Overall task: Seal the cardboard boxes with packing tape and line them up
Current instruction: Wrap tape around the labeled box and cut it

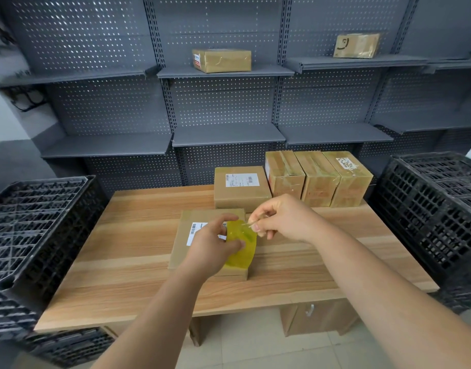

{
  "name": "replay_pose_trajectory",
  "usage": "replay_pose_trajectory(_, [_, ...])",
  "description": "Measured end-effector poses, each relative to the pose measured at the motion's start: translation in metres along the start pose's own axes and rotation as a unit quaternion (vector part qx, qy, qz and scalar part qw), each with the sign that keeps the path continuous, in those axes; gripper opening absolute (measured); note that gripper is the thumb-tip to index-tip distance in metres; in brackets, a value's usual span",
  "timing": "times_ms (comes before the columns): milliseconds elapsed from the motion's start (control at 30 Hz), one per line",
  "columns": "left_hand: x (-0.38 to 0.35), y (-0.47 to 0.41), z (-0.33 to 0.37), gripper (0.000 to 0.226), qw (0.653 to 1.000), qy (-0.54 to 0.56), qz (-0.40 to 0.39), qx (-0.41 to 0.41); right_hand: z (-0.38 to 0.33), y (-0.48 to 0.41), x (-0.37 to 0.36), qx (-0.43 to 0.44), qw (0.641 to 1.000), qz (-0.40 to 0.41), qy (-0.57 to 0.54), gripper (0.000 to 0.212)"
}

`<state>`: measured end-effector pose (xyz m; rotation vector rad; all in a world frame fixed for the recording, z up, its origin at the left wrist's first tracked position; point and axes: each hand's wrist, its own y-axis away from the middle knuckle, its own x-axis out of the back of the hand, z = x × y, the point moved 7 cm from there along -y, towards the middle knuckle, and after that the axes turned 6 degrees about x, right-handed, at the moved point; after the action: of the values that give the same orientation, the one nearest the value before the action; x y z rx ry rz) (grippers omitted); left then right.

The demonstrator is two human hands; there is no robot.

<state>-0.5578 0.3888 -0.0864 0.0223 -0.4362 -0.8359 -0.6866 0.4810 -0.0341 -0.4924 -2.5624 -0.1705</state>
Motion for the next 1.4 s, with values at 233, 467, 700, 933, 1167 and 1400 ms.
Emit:
replay_pose_trajectory(233, [-0.018, 0.006, -0.005, 0.055, 0.994, 0.050, -0.093, -0.007, 0.004, -0.010, 0.012, -0.008, 0.998, 0.052, -0.042, 0.006])
replay_pose_trajectory(467, [-0.019, 0.001, -0.017, 0.059, 0.997, 0.045, -0.062, 0.030, 0.009, -0.008, 0.007, -0.021, 1.000, 0.017, 0.000, 0.009])
replay_pose_trajectory(700, [-0.013, -0.009, -0.034, 0.040, 0.994, 0.054, -0.053, 0.082, 0.010, -0.001, 0.008, -0.027, 0.998, -0.023, -0.048, 0.005])
replay_pose_trajectory(933, [-0.023, -0.005, -0.021, 0.023, 0.993, 0.054, -0.091, 0.052, 0.018, -0.009, 0.020, -0.040, 0.990, 0.020, -0.134, 0.012])
replay_pose_trajectory(1167, [-0.034, 0.002, -0.021, 0.045, 0.982, 0.107, -0.152, 0.033, 0.022, -0.016, 0.025, -0.052, 0.992, 0.032, -0.113, 0.010])
replay_pose_trajectory(1400, [-0.025, 0.002, -0.026, 0.052, 0.987, 0.088, -0.128, 0.036, 0.008, -0.012, 0.024, -0.062, 0.978, -0.018, 0.197, 0.013])
